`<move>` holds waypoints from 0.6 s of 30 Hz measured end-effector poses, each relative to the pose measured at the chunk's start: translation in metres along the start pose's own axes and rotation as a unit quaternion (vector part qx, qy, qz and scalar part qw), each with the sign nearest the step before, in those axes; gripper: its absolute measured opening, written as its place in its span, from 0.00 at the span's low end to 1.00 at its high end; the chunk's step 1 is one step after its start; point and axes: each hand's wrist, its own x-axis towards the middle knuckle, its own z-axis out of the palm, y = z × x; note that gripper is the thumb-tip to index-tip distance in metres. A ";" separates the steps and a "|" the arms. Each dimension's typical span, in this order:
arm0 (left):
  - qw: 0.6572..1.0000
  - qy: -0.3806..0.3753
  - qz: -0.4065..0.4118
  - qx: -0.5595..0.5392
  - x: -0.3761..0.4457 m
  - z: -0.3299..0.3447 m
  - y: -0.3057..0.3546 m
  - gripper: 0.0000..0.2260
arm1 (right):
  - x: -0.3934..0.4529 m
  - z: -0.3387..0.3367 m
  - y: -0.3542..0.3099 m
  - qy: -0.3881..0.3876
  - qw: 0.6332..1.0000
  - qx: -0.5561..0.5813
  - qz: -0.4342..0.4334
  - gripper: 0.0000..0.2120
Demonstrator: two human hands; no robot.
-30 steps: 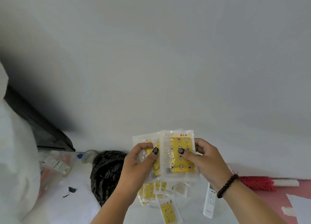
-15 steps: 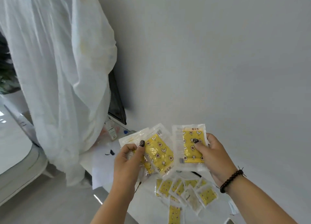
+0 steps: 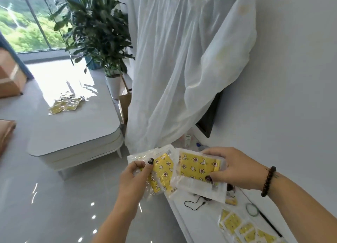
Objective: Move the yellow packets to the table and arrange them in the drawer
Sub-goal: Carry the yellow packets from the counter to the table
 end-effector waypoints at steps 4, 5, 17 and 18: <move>1.000 -0.017 0.003 0.023 0.025 -0.086 0.025 0.08 | 0.064 0.033 -0.070 -0.085 0.995 -0.054 -0.016 0.22; 1.000 -0.020 0.000 0.022 0.031 -0.107 0.033 0.08 | 0.080 0.044 -0.088 -0.098 0.994 -0.042 -0.020 0.22; 0.996 0.070 -0.047 0.004 0.091 -0.308 0.057 0.06 | 0.251 0.197 -0.264 -0.209 0.974 -0.064 -0.056 0.31; 0.994 0.093 -0.057 -0.004 0.094 -0.318 0.055 0.06 | 0.262 0.209 -0.273 -0.206 0.975 -0.062 -0.056 0.30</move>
